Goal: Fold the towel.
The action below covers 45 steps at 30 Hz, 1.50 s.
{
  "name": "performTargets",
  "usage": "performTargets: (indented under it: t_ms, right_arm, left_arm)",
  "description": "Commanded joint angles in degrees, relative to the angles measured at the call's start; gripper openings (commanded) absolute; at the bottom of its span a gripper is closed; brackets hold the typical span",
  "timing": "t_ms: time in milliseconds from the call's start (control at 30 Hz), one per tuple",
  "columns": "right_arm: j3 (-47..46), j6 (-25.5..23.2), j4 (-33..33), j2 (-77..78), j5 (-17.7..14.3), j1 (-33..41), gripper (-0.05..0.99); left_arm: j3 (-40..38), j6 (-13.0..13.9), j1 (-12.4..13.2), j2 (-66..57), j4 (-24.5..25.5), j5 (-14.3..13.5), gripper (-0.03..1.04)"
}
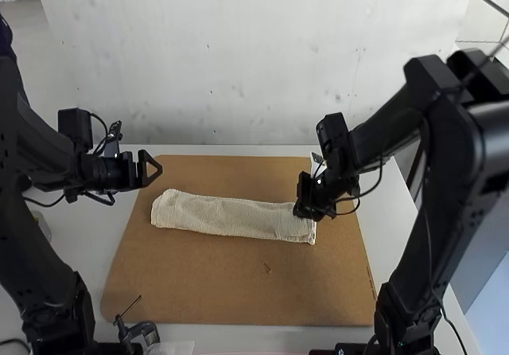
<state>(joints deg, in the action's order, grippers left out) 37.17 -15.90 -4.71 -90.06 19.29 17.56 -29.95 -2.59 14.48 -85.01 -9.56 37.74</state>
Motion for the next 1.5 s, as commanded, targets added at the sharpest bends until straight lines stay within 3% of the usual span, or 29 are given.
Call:
performTargets:
  t_ms: [0, 233, 733, 767, 800, 867, 933, 967, 1133, 1333, 1467]
  right_arm:
    - [0.54, 0.87, -1.00, 1.47, -1.62, 0.19, 0.07]
    - [4.76, 2.63, -7.51, -5.74, -1.62, 0.72, 0.07]
    - [8.97, 6.15, -9.26, -14.00, -1.27, -4.47, 0.09]
    - [9.15, 7.46, -10.49, -12.95, -1.36, -4.99, 0.16]
    - [9.24, 8.52, -11.64, -11.98, -1.36, -5.35, 0.30]
    - [9.24, 10.19, -12.78, -10.13, -1.27, -6.66, 0.42]
    - [9.41, 11.51, -14.36, -8.55, -0.92, -7.02, 0.67]
    - [9.50, 11.95, -15.33, -7.76, -0.92, -7.02, 0.72]
    - [9.33, 12.74, -17.79, -4.33, -0.48, -5.96, 0.85]
    - [9.68, 12.91, -19.11, -1.70, -0.22, -5.43, 0.88]
    - [9.85, 15.55, -21.39, -0.91, -0.22, -8.25, 0.88]
  left_arm:
    - [1.21, 0.30, -1.12, 1.69, -0.63, 1.20, 1.01]
    - [1.92, 0.30, -1.12, 4.07, -0.63, 1.29, 1.01]
    - [2.53, -0.05, -1.12, 2.75, -2.21, 2.61, 1.01]
    - [2.53, -0.05, -1.21, 2.66, -2.21, 2.61, 1.01]
    - [2.53, -0.05, -1.30, 2.66, -2.21, 2.61, 1.01]
    - [2.45, -0.05, -1.47, 2.48, -2.39, 2.69, 1.01]
    - [2.45, -1.19, -1.82, 2.04, -3.80, 2.61, 1.01]
    - [2.45, -1.80, -2.18, 1.69, -4.68, 2.61, 1.01]
    - [2.45, -3.21, -4.11, 0.20, -6.52, 2.43, 1.01]
    - [2.45, -4.18, -4.81, 0.37, -6.79, 2.34, 1.01]
    - [2.36, -4.35, -4.81, 1.25, -6.79, 2.34, 1.01]
